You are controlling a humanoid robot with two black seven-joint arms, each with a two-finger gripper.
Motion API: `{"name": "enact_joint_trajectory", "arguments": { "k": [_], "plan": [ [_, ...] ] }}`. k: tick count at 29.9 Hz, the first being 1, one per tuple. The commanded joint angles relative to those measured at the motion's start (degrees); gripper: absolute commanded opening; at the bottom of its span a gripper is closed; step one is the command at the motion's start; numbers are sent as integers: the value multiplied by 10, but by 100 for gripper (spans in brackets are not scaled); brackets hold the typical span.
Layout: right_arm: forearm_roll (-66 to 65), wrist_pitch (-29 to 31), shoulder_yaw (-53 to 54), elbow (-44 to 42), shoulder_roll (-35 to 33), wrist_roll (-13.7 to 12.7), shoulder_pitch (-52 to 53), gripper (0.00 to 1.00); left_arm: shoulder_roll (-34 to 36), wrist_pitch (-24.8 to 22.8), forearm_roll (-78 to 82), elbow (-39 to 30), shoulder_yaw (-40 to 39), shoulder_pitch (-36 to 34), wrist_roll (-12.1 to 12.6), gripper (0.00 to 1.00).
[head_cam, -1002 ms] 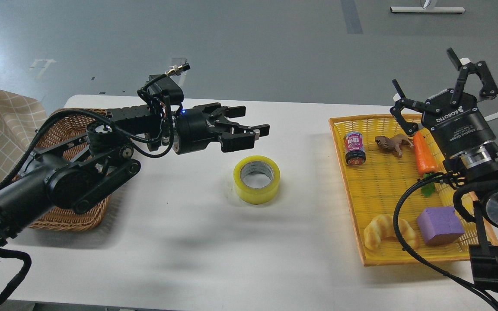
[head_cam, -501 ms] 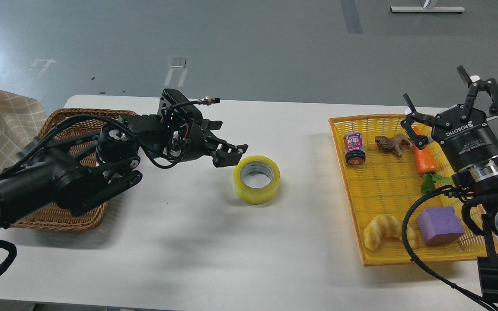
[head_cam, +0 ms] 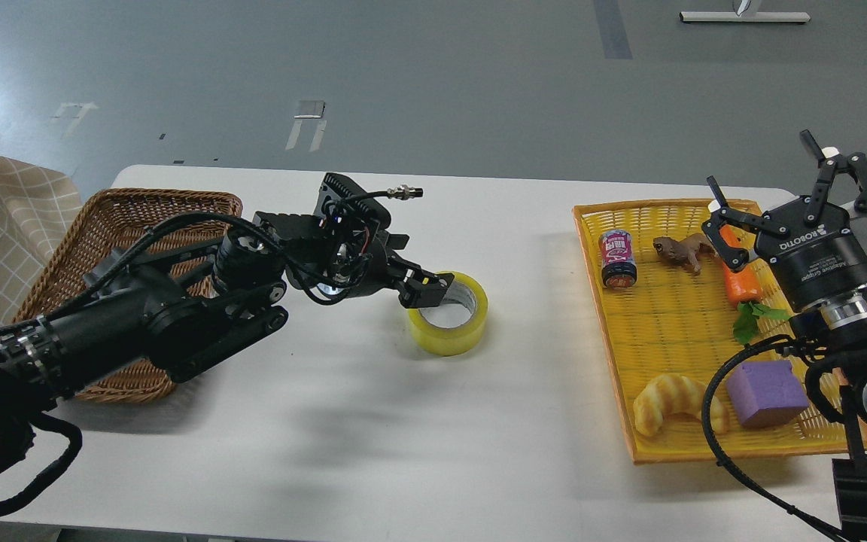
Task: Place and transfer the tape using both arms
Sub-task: 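Grasp the tape roll's rim with the left gripper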
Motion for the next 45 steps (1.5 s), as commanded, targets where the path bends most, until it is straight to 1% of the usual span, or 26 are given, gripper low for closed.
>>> {"name": "enact_joint_trajectory", "arguments": {
  "k": [1, 6, 11, 17, 25, 26, 27, 28, 30, 34, 35, 36, 37, 38, 40, 41, 45],
  "plan": [
    [0, 0, 0, 0, 0, 0, -1, 100, -18, 0, 1, 25, 1, 0, 10, 98],
    [0, 0, 0, 0, 1, 0, -1, 100, -31, 1, 1, 41, 2, 1, 17, 96],
    [0, 0, 0, 0, 1, 0, -2, 100, -37, 1, -1, 55, 23, -1, 20, 89],
    [0, 0, 0, 0, 1, 0, -3, 100, -37, 1, -1, 63, 33, 2, 24, 88],
    [0, 0, 0, 0, 1, 0, -3, 100, -48, 1, -1, 83, 34, 5, 32, 75],
    [0, 0, 0, 0, 1, 0, -4, 100, -51, 1, -1, 87, 34, 4, 33, 70],
    [0, 0, 0, 0, 1, 0, -4, 100, -51, 1, -1, 87, 34, 4, 33, 70],
    [0, 0, 0, 0, 1, 1, -4, 100, -52, 1, -2, 90, 34, 4, 33, 66],
    [0, 0, 0, 0, 1, 1, -4, 100, -53, 1, -1, 93, 34, 4, 37, 64],
    [0, 0, 0, 0, 1, 1, -5, 100, -57, 1, -1, 94, 34, 6, 49, 51],
    [0, 0, 0, 0, 1, 1, -5, 100, -60, 1, -1, 94, 34, 7, 51, 40],
    [0, 0, 0, 0, 1, 1, -5, 100, -61, 1, -1, 94, 34, 8, 51, 32],
    [0, 0, 0, 0, 1, 1, -6, 100, -63, 1, -1, 94, 34, 8, 52, 19],
    [0, 0, 0, 0, 1, 1, -7, 100, -67, 1, -2, 94, 34, 8, 52, 11],
    [0, 0, 3, 0, 1, 1, -8, 100, -71, 1, -1, 94, 35, 8, 52, 2],
    [0, 0, 3, 0, 1, 1, -9, 100, -73, 1, -1, 94, 35, 8, 52, 0],
    [0, 0, 3, 0, 1, 1, -9, 100, -73, 1, 0, 94, 35, 11, 50, 0]
  ]
}}
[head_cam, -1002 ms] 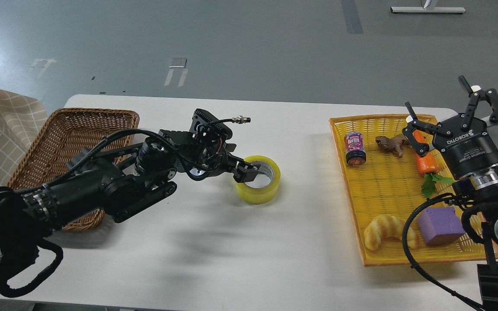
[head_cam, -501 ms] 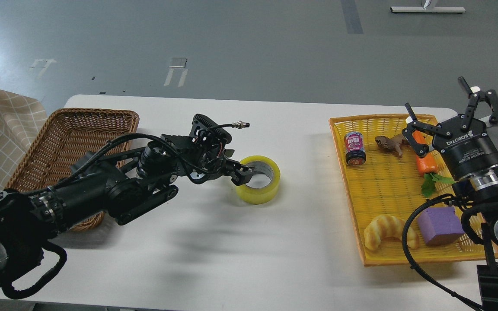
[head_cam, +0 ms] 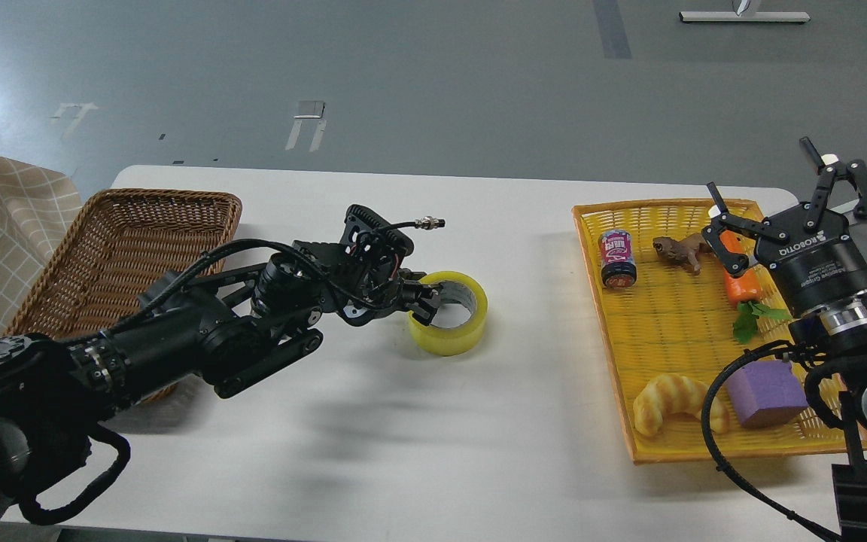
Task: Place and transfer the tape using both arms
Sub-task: 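Grasp the tape roll's rim with the left gripper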
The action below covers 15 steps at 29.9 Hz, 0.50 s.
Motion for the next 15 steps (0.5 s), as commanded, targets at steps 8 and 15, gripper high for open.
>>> {"name": "enact_joint_trajectory", "arguments": {
  "k": [8, 15],
  "plan": [
    [0, 0, 0, 0, 1, 0, 0, 100, 10, 4, 1, -9, 9, -9, -9, 0],
    [0, 0, 0, 3, 2, 0, 0, 100, 43, 4, -28, -23, 4, -51, -13, 0]
  ]
}}
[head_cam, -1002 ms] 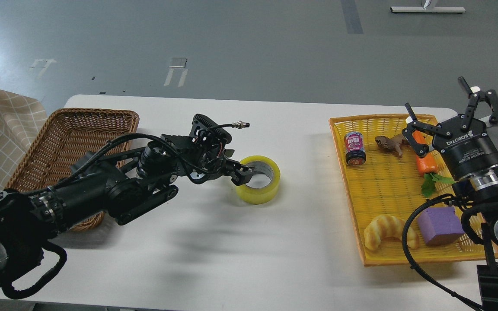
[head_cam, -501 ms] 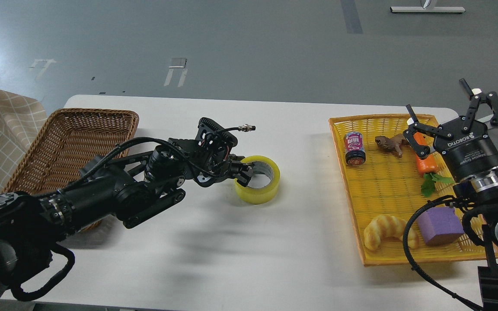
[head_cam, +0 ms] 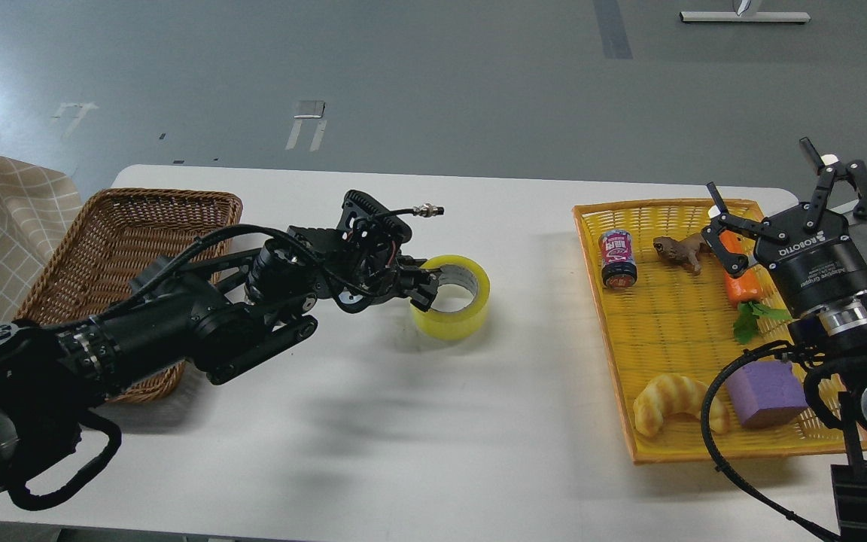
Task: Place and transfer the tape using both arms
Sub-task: 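Grasp the tape roll's rim with the left gripper, then lift and carry the tape roll over the wicker basket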
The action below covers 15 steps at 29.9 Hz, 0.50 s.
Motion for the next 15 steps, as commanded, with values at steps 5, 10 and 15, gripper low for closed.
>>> {"name": "enact_joint_trajectory", "arguments": {
  "k": [5, 10, 15],
  "plan": [
    [0, 0, 0, 4, 2, 0, 1, 100, 61, 1, -41, -9, 0, -38, -17, 0],
    [1, 0, 0, 5, 5, 0, 1, 100, 110, 4, -49, -11, 0, -47, -27, 0],
    [1, 0, -1, 5, 5, 0, 4, 100, 173, 21, -53, -16, 0, -47, -44, 0]
  ]
}}
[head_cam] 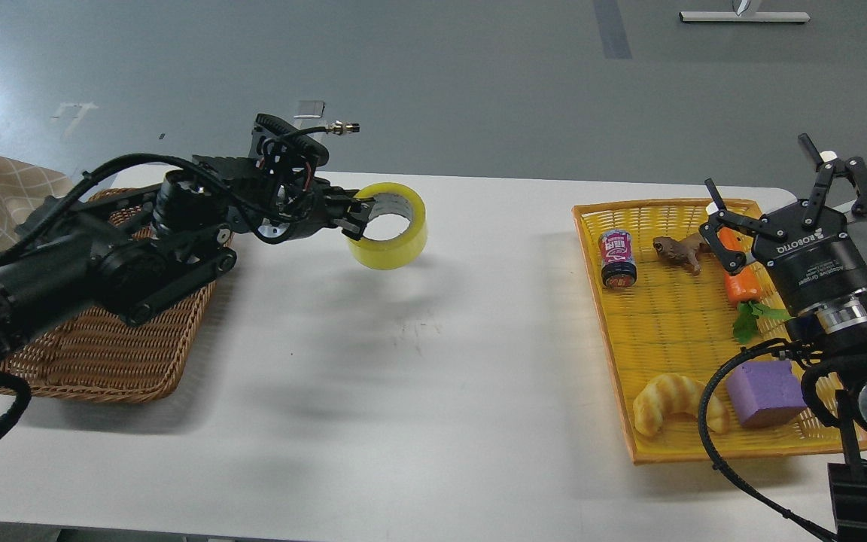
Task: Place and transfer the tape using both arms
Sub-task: 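Lift and carry the tape roll over the wicker basket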
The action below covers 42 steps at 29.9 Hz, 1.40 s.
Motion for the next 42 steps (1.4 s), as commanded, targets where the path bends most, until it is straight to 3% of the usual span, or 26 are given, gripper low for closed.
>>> {"name": "enact_joint_trajectory", "arguments": {
  "k": [1, 8, 16, 26, 29, 42],
  "plan": [
    [0, 0, -1, -1, 0, 0, 3, 100, 42, 9, -2, -6, 0, 0, -8, 0],
    [0, 0, -2, -1, 0, 0, 4, 100, 145, 23, -4, -65, 0, 7, -11, 0],
    [0, 0, -2, -1, 1, 0, 7, 100, 234, 36, -54, -63, 7, 28, -29, 0],
    [0, 0, -3, -2, 12, 0, 8, 100, 287, 61, -89, -55, 8, 88, -30, 0],
    [0, 0, -3, -1, 14, 0, 8, 100, 309, 94, -90, -54, 8, 113, -30, 0],
    [0, 0, -5, -1, 19, 0, 7, 100, 329, 137, -118, -46, 8, 188, -31, 0]
  ]
}}
